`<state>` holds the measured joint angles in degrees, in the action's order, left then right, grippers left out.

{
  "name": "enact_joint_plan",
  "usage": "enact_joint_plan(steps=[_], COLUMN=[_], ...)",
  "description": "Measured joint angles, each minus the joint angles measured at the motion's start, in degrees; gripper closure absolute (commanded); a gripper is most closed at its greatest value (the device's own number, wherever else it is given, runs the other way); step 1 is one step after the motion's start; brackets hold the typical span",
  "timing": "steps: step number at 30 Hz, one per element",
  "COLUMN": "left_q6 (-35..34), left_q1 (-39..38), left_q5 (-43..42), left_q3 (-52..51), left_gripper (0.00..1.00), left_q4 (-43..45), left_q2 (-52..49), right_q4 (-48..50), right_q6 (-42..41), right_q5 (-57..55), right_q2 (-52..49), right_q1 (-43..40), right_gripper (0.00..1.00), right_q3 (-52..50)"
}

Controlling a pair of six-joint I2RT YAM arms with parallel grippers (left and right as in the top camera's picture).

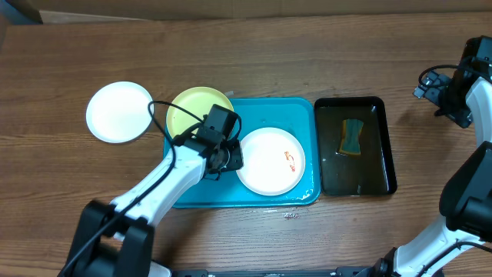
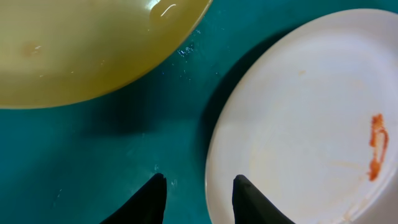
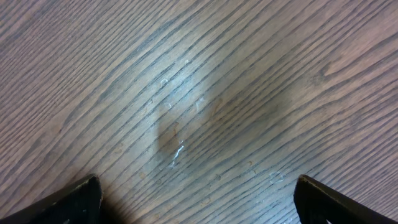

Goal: Clean dirty plates on tray and stack at the side
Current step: 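Reach the right gripper down into the black tray toward the sponge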

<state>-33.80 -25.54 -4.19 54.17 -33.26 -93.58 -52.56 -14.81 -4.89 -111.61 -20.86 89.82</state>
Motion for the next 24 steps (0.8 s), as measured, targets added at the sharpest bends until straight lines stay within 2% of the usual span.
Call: enact_joint_plan(steps=[2, 7, 24], left_q6=[0.3, 1.2, 3.0], left_q1=[0.0, 0.0, 0.0], left_q5=[-0.2, -0.8, -2.7], left_q3=[0.0, 0.0, 0.0], left_gripper=[0.68, 0.81, 0.81], left_q4=[1.0, 1.8, 3.1], left_q2=[-1.6, -2.6, -3.8], right_q4=[0.0, 0.0, 0.0], right_q6=[0.0, 0.0, 0.0], right_q5=[0.0, 0.0, 0.0], right_q2=[0.0, 0.0, 0.0], right_q1=[0.0, 0.0, 0.0], right_gripper=[0.0, 0.0, 0.0], right_q3=[0.0, 0.0, 0.0])
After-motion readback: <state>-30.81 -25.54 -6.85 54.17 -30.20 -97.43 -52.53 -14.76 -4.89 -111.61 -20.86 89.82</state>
